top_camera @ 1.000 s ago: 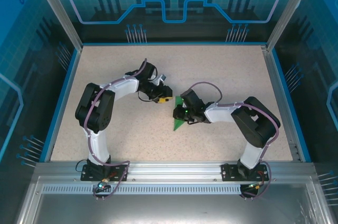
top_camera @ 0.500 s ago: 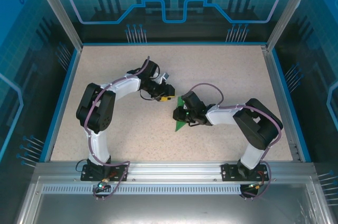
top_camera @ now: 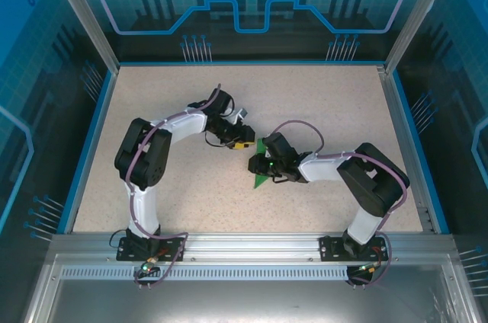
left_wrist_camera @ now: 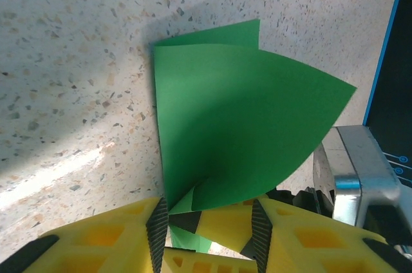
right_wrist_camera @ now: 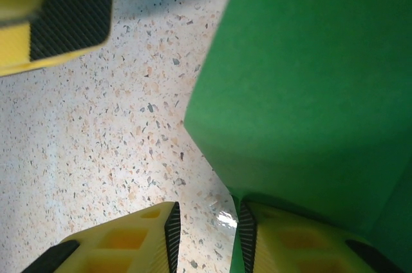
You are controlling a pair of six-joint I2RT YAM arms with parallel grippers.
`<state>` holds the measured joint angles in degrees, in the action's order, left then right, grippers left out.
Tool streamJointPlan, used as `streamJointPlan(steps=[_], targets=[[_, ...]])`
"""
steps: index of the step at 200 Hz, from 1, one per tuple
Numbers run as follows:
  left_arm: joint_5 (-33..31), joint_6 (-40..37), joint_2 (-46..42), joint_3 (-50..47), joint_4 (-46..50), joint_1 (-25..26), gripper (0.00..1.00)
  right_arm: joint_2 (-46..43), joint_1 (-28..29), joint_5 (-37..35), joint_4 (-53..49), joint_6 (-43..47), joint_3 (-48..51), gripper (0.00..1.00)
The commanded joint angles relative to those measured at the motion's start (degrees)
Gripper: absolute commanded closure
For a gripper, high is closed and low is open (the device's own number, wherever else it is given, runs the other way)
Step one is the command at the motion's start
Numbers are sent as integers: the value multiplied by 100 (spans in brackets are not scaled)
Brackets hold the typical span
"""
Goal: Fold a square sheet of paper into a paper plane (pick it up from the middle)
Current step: Fourth fold the wing at the center of the table.
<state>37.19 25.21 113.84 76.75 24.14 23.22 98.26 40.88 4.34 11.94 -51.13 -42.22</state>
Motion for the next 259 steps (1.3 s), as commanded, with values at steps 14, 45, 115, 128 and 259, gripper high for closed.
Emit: streamJointPlan(steps=[14, 45, 115, 128, 259], targets=[[156, -298, 238, 249, 282, 101, 58, -71, 42, -83, -21, 122, 174, 67], [117, -397, 393, 310, 393, 153, 61, -99, 37, -89, 11, 148, 205, 67], [148, -635, 692, 489, 653, 319, 69, -105, 33, -74, 9, 158, 205, 67], [128, -665, 733, 508, 670, 332, 71, -101, 34, -65, -8, 167, 205, 67], [-123, -724, 955, 750, 810, 393, 96, -175, 31, -71, -20, 161, 231, 67]])
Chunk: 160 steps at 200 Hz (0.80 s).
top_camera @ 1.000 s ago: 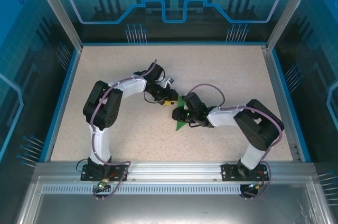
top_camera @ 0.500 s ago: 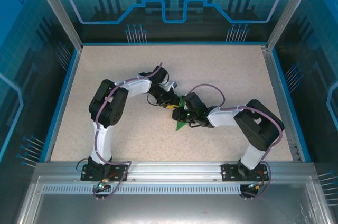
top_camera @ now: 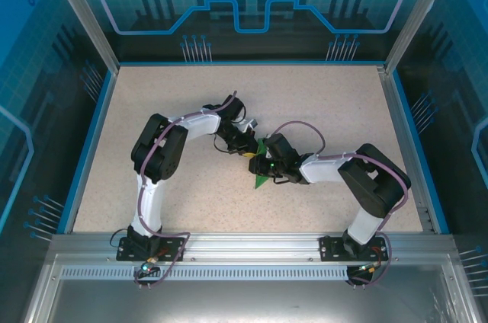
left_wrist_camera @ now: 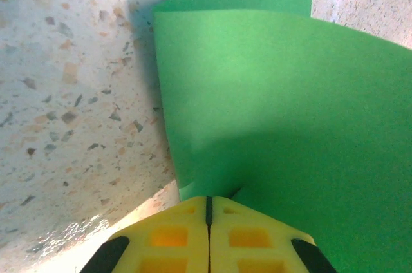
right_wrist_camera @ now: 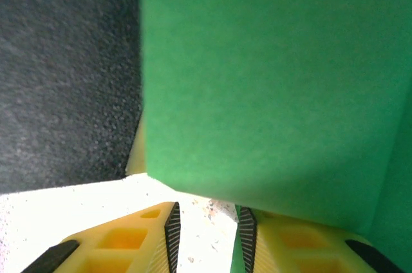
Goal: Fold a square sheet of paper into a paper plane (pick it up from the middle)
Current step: Fourth fold the wing at the center of the table.
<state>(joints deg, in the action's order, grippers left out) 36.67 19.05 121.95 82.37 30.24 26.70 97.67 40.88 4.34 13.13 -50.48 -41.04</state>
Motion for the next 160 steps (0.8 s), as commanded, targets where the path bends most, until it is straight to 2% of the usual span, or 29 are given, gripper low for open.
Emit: streamJointPlan(steps=[1, 19, 32, 94, 160], targets=[[-71, -105, 145, 190, 201, 41, 96, -112, 33, -77, -136, 93, 113, 67], [-126, -136, 135, 218, 242, 35, 95, -125, 19, -82, -139, 92, 113, 67], [-104, -142, 78, 202, 241, 36, 86, -121, 19, -84, -135, 108, 100, 67], [-265, -123, -693, -553, 42, -5, 61, -200, 9, -100, -169, 277, 103, 67], [-58, 45, -1082, -1044, -316, -86, 57, -253, -31, 9, 50, 352, 202, 64]])
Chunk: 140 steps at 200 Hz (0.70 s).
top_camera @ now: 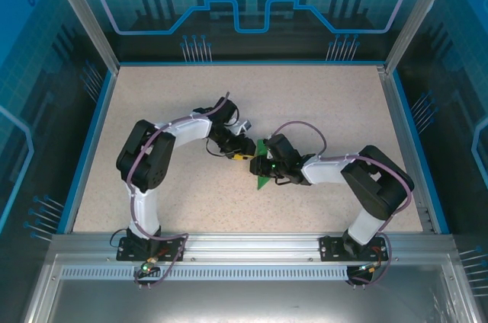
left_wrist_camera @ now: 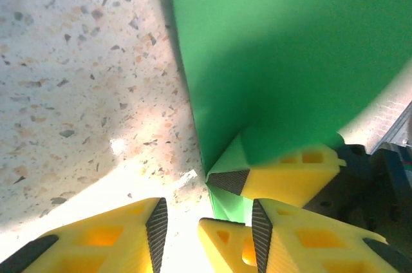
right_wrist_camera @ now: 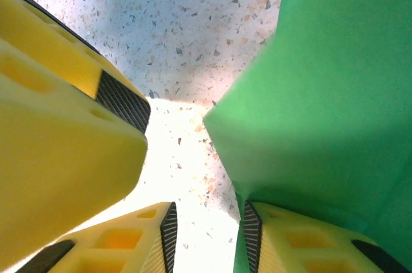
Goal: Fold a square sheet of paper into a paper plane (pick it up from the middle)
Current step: Fourth fold the wing at the center of the table.
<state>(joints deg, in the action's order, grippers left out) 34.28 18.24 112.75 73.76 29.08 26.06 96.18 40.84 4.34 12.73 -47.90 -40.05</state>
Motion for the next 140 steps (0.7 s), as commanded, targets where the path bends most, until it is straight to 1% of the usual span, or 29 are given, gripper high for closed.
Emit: streamJointPlan(steps=[1, 27, 74, 100, 140], targets=[[186, 127, -160, -189, -205, -27, 57, -102, -25, 11, 98, 95, 108, 64], [344, 112, 0, -158, -266, 0, 57, -99, -27, 38, 185, 79, 153, 63], [465, 89, 190, -57, -377, 60, 57, -38, -34, 119, 415, 167, 189, 58], [474, 101, 373, -28, -421, 73, 57, -47, -50, 121, 467, 91, 251, 58], [475, 66, 535, 51, -408, 96, 57, -55, -103, 154, 549, 15, 375, 61]])
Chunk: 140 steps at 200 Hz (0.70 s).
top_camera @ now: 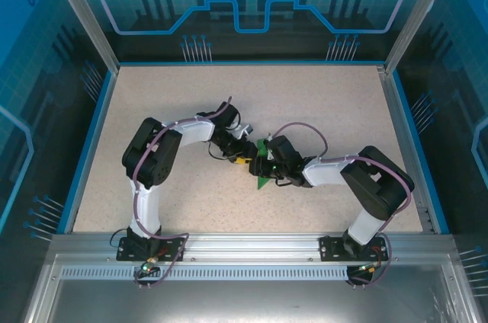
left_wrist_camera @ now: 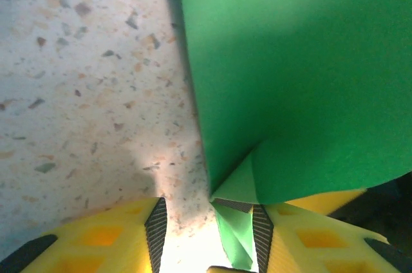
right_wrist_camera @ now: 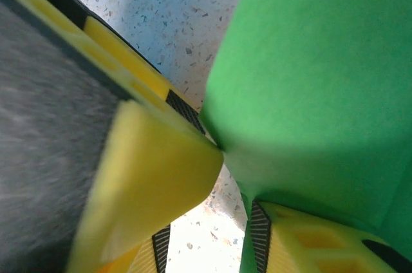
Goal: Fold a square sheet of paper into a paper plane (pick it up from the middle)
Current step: Fourth fold the wing at the center of the table.
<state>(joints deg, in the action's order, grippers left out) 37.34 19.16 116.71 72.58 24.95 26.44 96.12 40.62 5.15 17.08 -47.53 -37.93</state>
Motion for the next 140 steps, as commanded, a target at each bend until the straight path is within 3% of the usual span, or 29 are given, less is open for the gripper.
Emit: streamJointPlan(steps=[1, 72, 111, 140], targets=[[168, -30, 145, 169, 7, 61, 57, -53, -81, 74, 117, -21, 167, 61], [59, -115, 199, 205, 89, 125, 59, -103, -173, 164, 426, -153, 409, 62], [-677, 190, -255, -219, 64, 49, 59, -95, -215, 224, 541, -287, 506, 62], [-813, 428, -880, -734, -129, 27, 58, -72, -265, 253, 619, -501, 585, 63]])
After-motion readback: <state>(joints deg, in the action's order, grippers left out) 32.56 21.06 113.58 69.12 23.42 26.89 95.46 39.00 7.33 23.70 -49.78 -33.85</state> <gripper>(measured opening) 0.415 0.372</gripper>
